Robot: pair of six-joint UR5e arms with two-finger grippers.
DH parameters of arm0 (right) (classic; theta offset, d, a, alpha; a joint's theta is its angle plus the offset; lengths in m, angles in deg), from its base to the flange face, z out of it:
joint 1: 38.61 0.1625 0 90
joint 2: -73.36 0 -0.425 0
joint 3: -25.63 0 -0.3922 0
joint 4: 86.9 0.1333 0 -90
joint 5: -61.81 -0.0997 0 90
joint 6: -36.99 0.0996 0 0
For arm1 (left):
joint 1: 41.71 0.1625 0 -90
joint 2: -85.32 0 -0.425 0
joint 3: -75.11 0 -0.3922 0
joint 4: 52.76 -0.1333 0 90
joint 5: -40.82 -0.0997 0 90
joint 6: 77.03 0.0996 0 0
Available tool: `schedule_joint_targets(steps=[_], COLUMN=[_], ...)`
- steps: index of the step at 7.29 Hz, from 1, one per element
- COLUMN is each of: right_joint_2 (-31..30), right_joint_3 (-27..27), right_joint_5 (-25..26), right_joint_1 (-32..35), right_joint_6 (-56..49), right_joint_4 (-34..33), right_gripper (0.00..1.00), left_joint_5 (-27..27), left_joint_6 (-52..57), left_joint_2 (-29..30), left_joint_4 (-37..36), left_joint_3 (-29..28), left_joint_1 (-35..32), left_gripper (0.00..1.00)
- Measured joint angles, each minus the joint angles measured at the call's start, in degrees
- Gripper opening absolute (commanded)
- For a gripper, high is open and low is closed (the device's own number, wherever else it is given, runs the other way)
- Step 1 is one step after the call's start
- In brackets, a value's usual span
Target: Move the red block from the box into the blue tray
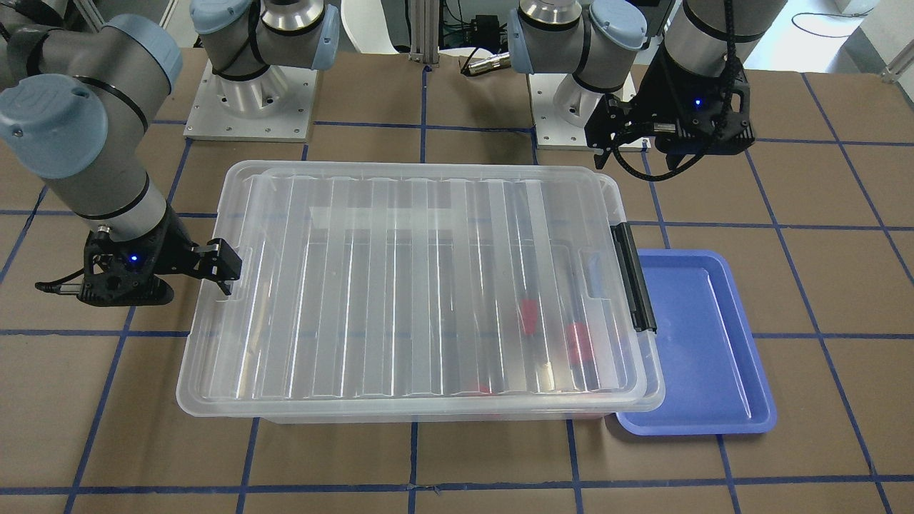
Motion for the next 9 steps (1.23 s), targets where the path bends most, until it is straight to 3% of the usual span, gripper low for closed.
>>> schedule_joint_targets(steps=[9], right_joint_2=[0.3], right_joint_3=[-0.4], right_joint_5=[0.0], right_joint_1=[-10.0], right_joint_6=[-10.3], right_joint_4=[-0.4], right_gripper=[1.00], left_joint_5=[-0.1], left_joint_6=[0.0], left_joint_2=[0.0], left_joint_4=[0.0], left_joint_3=[0.0], left_joint_1=[0.0], left_gripper=[1.00])
